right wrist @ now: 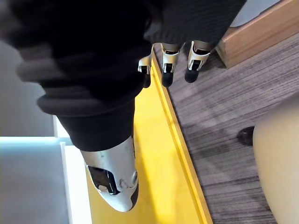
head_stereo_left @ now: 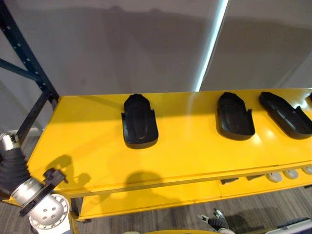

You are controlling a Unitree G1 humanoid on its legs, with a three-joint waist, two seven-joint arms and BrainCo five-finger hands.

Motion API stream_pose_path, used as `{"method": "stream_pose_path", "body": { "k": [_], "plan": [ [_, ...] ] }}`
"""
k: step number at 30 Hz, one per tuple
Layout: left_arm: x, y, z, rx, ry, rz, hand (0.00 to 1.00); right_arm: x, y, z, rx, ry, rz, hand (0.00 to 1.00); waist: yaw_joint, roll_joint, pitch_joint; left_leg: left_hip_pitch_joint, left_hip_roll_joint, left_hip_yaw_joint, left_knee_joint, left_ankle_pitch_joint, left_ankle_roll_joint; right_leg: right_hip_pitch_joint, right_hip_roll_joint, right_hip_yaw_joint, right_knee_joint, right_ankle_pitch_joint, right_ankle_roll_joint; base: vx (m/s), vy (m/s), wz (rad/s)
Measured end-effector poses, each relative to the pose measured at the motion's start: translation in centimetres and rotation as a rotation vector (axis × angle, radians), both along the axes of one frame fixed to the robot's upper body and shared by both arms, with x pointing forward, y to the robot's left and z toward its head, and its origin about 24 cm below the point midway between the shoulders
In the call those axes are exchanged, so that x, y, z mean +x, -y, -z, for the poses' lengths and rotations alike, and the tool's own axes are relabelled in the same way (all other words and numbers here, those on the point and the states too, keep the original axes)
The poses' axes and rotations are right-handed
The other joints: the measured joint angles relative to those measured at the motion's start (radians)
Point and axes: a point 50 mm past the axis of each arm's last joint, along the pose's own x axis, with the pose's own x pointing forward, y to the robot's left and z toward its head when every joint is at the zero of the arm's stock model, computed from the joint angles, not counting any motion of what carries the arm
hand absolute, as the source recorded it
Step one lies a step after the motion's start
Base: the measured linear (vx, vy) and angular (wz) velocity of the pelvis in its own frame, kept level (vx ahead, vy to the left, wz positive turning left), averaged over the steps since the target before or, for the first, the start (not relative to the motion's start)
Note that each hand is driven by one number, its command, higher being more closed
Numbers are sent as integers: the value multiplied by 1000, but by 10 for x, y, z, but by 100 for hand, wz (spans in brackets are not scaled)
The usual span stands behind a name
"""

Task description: Walk over and take plastic housings, then place them on the shelf

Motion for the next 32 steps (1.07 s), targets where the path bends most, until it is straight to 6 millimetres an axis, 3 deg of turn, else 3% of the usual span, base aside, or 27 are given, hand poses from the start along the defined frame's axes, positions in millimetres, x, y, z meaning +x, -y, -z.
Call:
{"method": "stream_pose_path", "body": {
  "k": [2,4,5,7,10,11,15,17,23,32],
  "plan": [
    [-8,-14,19,-55,-95,-66,100,1,0,-1,-1,5,-1,0,4,2,1,-2,2,-3,14,-10,2,1,0,-4,11,-10,-2,13,-4,11],
    [-19,-33,63,-183,-286,-165,100,6,-1,-3,-1,26,-3,0,9,4,1,-11,2,-11,38,-24,3,1,0,-17,22,-20,-1,11,-7,8],
    [-21,-35,78,-233,-337,-173,100,6,-1,-3,-3,26,-10,0,10,2,1,-11,1,-11,39,-27,7,1,0,-19,28,-24,-2,15,-5,9],
    [-31,-37,139,-432,-568,-194,100,6,-2,-3,-2,25,-16,0,24,-1,-1,-11,-2,-11,50,-38,17,0,0,-22,43,-37,-2,22,-3,4],
    [-51,-24,193,-637,-764,-188,100,9,-7,-4,4,36,-38,0,25,-7,-5,-10,-2,-10,55,-39,14,-4,-12,-24,59,-49,2,33,16,1],
    [-63,-8,226,-775,-885,-142,0,11,-8,-5,6,45,-38,0,24,-6,-4,-7,-4,-5,55,-39,14,-5,-18,-25,63,-53,4,49,32,1],
    [-73,19,262,-927,-1039,-13,0,11,-8,-5,9,45,-35,0,24,-5,-4,-6,-6,0,52,-39,14,-7,-21,-25,63,-54,5,8,3,0],
    [-71,27,269,-952,-1073,45,0,10,-7,-5,8,44,-25,0,24,-2,-3,-6,-6,0,46,-39,14,-7,-21,-25,63,-54,6,0,0,0],
    [-62,47,283,-997,-1137,138,0,8,2,-5,-1,41,21,0,23,23,-1,7,-14,6,20,-29,13,-7,-29,-24,62,-55,7,0,0,0],
    [-51,67,290,-936,-1252,267,0,6,7,-4,-6,33,53,0,21,27,5,46,-19,23,-57,7,5,-6,-31,-18,46,-55,7,28,-10,-3]
  ]
}}
